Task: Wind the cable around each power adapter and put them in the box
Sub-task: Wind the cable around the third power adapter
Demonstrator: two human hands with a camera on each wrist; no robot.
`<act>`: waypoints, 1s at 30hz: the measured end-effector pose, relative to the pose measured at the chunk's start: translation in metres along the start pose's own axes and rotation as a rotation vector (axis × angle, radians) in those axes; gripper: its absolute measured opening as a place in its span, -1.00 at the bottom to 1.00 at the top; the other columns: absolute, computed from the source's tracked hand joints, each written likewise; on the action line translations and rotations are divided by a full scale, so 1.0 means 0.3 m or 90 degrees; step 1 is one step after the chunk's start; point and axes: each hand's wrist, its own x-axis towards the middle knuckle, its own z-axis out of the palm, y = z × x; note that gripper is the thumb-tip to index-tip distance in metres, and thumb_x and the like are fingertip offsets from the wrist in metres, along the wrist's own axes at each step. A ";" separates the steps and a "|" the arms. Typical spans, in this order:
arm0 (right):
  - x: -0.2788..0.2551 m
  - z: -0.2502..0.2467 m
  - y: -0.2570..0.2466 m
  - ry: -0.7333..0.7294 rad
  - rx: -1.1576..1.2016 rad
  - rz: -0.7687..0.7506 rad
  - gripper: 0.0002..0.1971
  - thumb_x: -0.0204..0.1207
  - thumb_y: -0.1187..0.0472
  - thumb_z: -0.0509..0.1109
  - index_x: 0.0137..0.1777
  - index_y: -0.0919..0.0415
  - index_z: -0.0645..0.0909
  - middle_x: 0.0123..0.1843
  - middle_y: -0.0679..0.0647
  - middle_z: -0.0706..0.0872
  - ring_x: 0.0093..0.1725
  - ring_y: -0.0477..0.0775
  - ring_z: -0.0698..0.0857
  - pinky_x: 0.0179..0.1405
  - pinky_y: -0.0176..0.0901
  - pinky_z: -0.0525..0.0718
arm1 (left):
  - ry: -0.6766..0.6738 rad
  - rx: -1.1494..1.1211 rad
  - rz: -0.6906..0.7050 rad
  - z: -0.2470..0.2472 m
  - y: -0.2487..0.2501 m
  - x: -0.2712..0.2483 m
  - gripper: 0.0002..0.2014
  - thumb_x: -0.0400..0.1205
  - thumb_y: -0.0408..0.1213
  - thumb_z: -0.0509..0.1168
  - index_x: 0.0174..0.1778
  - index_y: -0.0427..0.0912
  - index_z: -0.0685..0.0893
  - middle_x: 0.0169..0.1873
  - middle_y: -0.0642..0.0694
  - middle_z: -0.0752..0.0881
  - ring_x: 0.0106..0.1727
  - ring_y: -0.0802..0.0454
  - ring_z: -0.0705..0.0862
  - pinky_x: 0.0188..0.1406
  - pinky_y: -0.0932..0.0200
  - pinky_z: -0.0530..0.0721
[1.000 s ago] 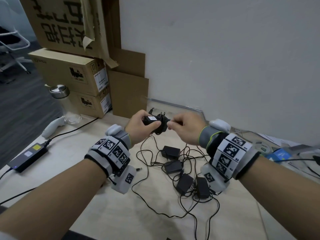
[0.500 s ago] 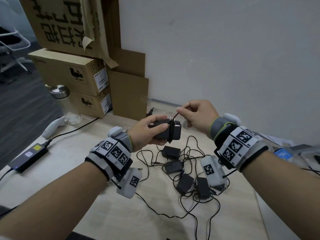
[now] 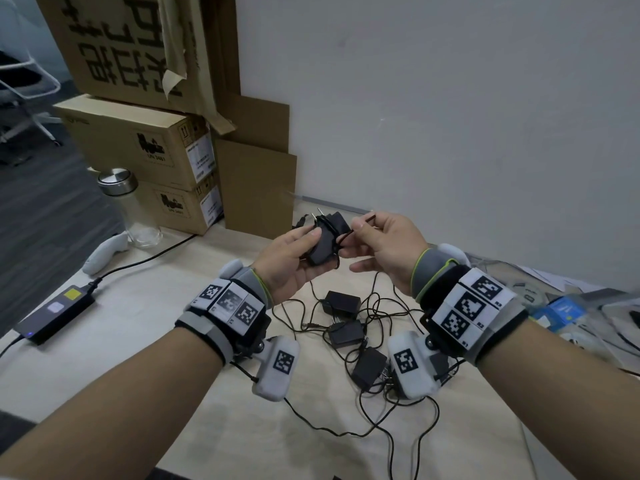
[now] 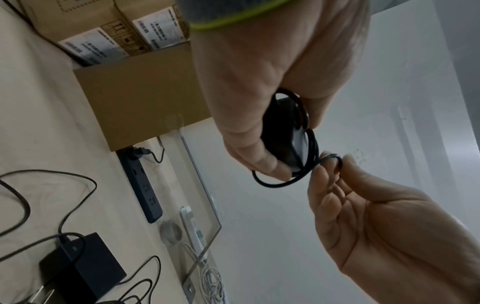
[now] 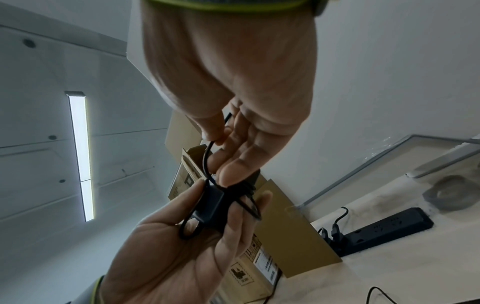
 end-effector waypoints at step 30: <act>0.022 0.007 0.017 0.143 -0.127 -0.126 -0.86 0.58 0.34 0.37 0.03 0.08 0.60 -0.36 0.00 0.66 -0.54 -0.26 0.64 -0.58 -0.30 0.63 | -0.036 -0.029 0.050 0.028 -0.009 -0.004 -0.68 0.70 -0.43 0.16 0.33 -0.03 0.53 0.21 -0.28 0.60 -0.09 -0.08 0.74 -0.11 0.06 0.79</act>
